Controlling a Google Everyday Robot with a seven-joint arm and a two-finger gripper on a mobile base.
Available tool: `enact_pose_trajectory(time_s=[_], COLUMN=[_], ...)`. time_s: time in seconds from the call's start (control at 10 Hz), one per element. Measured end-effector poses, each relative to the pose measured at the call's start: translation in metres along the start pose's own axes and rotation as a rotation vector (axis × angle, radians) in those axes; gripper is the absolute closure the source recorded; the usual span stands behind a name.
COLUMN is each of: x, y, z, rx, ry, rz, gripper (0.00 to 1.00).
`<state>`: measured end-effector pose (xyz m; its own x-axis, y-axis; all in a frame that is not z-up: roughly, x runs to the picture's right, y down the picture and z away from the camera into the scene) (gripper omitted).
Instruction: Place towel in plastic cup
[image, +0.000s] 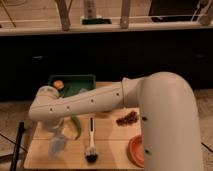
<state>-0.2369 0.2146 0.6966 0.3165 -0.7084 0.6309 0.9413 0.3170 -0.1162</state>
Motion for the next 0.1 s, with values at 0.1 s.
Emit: enact_pose_trajectory(time_s=[0.1], x=[0.0000], y=[0.0000], z=[0.0000], rx=[0.000], ry=[0.000], rz=[0.000], gripper=[0.20])
